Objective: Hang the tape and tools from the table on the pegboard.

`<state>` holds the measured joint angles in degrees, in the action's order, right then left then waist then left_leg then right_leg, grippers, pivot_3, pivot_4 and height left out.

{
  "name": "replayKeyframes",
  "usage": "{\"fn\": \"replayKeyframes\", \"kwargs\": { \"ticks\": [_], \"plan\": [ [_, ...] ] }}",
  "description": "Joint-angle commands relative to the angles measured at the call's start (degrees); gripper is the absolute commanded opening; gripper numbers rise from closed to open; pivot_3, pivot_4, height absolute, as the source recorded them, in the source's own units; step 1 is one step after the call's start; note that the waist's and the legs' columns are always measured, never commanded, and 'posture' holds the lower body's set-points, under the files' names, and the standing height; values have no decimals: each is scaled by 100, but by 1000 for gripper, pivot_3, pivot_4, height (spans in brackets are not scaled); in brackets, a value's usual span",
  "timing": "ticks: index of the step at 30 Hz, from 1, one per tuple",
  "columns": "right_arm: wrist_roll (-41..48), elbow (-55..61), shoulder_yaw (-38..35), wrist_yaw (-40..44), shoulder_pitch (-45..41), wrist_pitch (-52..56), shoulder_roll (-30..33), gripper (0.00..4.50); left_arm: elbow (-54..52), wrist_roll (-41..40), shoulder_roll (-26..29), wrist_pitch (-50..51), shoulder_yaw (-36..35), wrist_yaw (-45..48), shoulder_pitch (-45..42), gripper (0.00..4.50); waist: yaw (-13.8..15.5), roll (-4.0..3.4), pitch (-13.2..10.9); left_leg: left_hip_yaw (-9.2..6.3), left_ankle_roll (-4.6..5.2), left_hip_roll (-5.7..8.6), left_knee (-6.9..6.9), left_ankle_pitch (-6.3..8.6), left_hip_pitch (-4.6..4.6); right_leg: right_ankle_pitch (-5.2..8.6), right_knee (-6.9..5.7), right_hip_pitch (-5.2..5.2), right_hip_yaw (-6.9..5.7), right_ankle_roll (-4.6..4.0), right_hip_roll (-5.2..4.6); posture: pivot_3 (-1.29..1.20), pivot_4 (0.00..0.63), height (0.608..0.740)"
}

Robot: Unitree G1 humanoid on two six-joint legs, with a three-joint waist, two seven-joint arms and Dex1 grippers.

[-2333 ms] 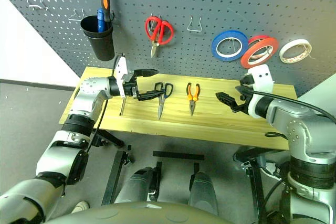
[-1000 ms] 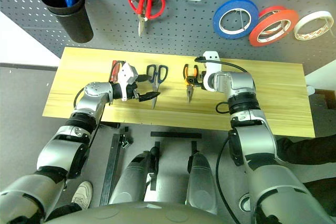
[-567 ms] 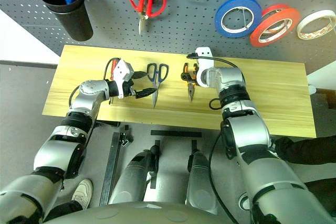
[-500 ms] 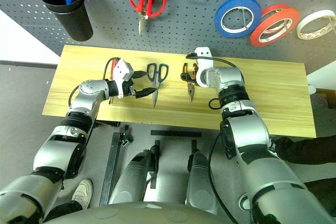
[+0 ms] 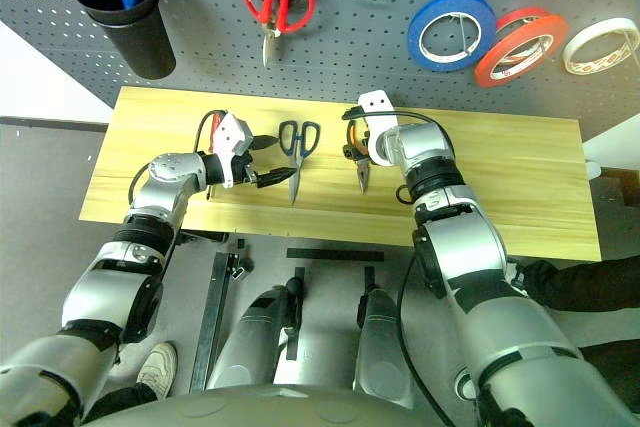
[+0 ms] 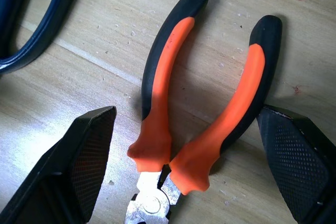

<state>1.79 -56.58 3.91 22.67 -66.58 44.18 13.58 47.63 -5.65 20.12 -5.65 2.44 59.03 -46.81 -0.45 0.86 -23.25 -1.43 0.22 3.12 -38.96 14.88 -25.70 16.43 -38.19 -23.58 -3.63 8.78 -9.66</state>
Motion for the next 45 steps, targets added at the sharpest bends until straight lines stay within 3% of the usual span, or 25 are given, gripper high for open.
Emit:
{"fn": "replayKeyframes", "kwargs": {
  "ticks": [1,5,7,13,19,22,28,36,45],
  "plan": [
    [-52,-287,-20,-28,71,171,-119,3603,-120,39,36,-218,28,1,135,4500,0,0,0,0,0,0,0,0,0,0,0,0,0,0,0,189,430,740],
    [-127,-331,10,-49,57,190,-159,2355,-72,38,21,-253,15,-35,125,4500,-7,1,1,0,-1,-1,0,-1,2,0,1,1,-2,0,0,189,423,740],
    [-102,-331,-36,-32,20,255,-176,2061,-50,30,12,-257,-3,-60,116,4500,-9,2,1,0,-3,-2,1,-1,2,0,1,1,-4,0,0,187,418,740],
    [-55,167,-46,231,63,662,7,2061,58,41,21,-337,-12,-79,73,4500,-2,3,3,0,-4,-2,4,-2,3,0,1,1,-4,0,0,181,388,740],
    [748,3714,-171,1002,1202,2653,617,2061,-138,-392,133,-302,-265,442,40,4500,121,2,10,-4,-6,0,7,-3,-27,0,4,-22,-8,0,-3,164,320,740],
    [1319,5652,-647,1079,1872,3668,820,2060,-508,-822,196,-210,-487,865,167,4500,128,4,18,-7,-14,3,-8,-8,-104,-1,1,-95,-11,0,-5,147,295,740],
    [2016,8124,-1858,1037,2524,4661,727,2060,-1585,-1707,356,230,-814,1549,528,4500,126,13,99,-17,-15,6,-8,-8,-119,-2,6,-98,-27,-1,-11,118,250,740],
    [2663,9076,-2833,1030,2162,4831,704,2060,-2365,-2241,587,773,-994,1799,552,4500,124,14,386,-16,-24,8,-7,-13,-102,-2,6,-79,-27,-2,-10,117,194,740],
    [2788,8558,-2980,718,1219,3721,858,2060,-2902,-2664,806,1145,-1337,1611,577,4500,123,17,691,-15,-27,7,-3,-15,-83,-2,4,-64,-23,-2,-7,152,135,740]
  ]
}}
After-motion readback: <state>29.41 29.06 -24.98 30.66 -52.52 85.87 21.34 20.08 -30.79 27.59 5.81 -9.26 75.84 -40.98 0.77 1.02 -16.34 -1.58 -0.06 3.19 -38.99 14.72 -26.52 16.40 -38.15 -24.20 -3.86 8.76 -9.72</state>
